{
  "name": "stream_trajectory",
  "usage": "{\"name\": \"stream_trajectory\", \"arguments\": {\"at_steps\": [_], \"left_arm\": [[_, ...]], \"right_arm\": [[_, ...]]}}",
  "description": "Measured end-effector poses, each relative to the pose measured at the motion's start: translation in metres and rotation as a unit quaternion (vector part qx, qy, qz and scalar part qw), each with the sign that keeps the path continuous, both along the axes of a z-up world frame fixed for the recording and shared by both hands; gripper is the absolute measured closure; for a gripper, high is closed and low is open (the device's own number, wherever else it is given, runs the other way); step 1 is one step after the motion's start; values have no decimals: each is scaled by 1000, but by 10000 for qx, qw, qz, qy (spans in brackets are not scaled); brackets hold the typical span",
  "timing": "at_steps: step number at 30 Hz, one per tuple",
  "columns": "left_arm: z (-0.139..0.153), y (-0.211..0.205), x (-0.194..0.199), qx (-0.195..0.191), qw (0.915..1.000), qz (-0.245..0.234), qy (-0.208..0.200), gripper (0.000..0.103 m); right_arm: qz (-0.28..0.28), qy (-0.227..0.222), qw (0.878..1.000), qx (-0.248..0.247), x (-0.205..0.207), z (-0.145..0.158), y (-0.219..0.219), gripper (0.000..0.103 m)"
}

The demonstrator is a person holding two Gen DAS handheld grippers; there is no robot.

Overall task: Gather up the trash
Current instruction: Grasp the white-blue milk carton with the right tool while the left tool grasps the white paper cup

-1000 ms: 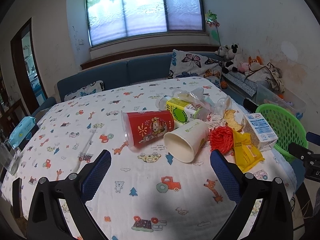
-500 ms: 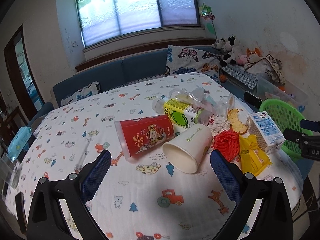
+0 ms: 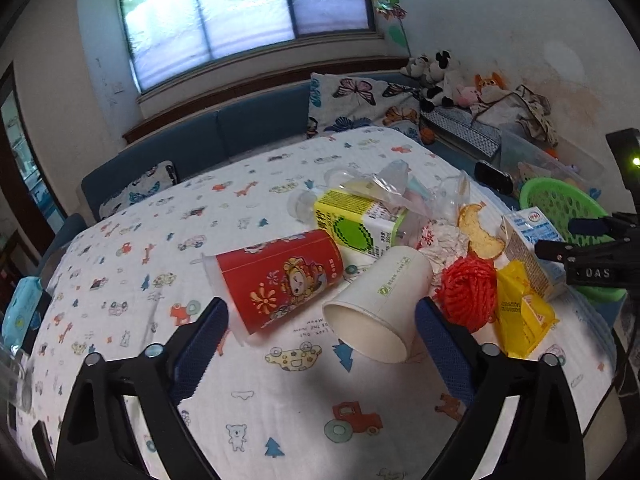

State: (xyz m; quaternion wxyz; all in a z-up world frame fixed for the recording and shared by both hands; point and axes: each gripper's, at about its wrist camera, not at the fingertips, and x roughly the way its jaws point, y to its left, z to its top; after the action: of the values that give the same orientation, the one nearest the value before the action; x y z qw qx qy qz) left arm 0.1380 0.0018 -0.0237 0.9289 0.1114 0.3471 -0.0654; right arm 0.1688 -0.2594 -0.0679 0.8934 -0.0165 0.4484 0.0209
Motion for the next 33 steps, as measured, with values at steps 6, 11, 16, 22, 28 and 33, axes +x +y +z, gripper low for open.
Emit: {"name": "stream_trajectory", "arguments": {"at_steps": [6,11,16,22,28,33], "left_arm": [[-12,-9,17,164,9989,-366,257,19],[-19,-20,31,407,9958,-720,403,19],[-25,-26,44,466,9921,-996,611,19],[-34,-29,54,489,9882,-1194,819,19],[-43,-36,61,530,9847,-1355,956,21],[-48,-40,63,482,9826,-1451,1050,36]], "right_arm": [[-42,222,9997,68,14,-10,-4,24],[21,363,9993,97,21,-17,-1,26],[8,498,9987,128,27,-24,0,32],[47,549,9984,138,31,-28,0,34],[50,570,9983,116,33,-31,1,33],[34,527,9985,135,32,-30,0,34]]}}
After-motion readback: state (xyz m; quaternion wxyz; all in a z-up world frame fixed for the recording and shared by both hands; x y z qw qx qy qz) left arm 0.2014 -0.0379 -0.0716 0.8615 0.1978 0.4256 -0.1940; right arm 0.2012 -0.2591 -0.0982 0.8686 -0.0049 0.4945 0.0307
